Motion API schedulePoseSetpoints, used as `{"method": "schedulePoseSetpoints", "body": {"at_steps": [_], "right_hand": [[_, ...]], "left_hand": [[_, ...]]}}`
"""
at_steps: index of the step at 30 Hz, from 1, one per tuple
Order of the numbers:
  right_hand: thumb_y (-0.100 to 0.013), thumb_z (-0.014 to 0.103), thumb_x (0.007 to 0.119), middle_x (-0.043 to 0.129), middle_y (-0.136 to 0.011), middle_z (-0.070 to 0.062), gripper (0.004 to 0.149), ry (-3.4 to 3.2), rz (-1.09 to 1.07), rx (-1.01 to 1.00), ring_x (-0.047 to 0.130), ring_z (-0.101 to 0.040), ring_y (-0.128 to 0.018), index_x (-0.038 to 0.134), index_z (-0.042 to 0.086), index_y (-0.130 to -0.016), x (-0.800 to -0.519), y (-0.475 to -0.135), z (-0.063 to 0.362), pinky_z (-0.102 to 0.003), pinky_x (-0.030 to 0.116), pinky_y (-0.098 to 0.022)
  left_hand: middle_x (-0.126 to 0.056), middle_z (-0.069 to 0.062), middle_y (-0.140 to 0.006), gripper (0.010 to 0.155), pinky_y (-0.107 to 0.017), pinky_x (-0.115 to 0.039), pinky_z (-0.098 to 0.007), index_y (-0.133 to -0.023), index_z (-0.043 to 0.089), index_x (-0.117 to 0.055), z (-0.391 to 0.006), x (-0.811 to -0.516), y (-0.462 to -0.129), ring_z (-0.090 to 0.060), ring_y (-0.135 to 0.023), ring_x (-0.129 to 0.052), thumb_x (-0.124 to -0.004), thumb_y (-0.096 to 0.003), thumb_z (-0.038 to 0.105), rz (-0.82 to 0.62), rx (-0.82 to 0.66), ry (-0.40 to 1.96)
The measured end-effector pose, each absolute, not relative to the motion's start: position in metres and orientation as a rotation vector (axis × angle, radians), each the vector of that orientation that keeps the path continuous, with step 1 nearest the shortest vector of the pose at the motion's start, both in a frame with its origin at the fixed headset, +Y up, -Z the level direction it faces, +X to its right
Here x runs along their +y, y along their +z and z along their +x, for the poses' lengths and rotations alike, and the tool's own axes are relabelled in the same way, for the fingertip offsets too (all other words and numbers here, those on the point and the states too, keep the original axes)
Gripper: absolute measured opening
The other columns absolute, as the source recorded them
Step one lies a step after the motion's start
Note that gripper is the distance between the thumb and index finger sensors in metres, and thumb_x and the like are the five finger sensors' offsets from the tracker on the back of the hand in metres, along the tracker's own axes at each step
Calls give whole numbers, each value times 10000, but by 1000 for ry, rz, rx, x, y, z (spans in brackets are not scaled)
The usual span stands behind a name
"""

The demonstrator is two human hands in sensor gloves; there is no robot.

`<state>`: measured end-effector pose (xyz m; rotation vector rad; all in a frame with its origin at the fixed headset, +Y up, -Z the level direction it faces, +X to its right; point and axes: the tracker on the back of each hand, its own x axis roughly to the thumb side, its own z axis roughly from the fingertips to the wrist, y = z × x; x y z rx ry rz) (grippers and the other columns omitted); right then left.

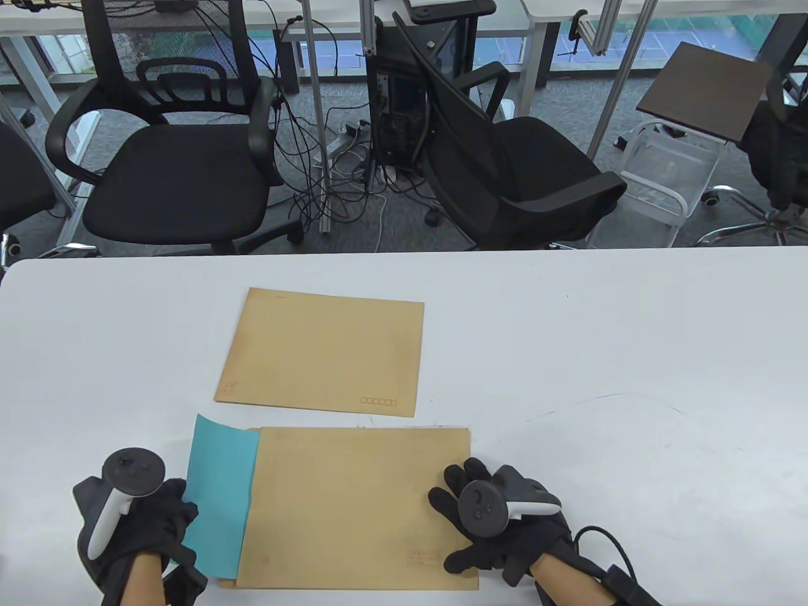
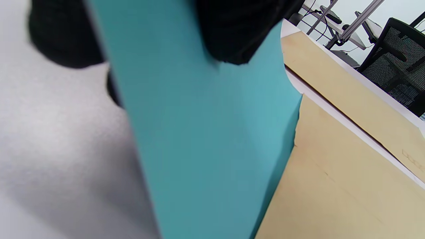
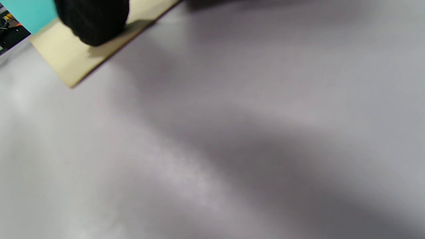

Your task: Stuff flat paper into A4 envelope

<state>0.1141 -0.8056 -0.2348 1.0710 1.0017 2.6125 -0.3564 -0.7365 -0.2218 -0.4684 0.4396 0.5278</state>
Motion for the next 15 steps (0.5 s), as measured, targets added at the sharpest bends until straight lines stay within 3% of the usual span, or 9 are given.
{"method": "schedulePoseSetpoints", "body": {"at_steps": [15], "right_hand": [[-572,569,660,-190,-1052,-210,969,2604,1066,1008,-233,-538,-896,-27,153,-1114,-806,-235,114,-808,-59,-514]], "left_hand": [[-989,-185,-638,540,-293,-880,-396,-971,85,-765,-355,-764,-225,-284,-377,-1058,-828,-461,252,-496,387,628]]}}
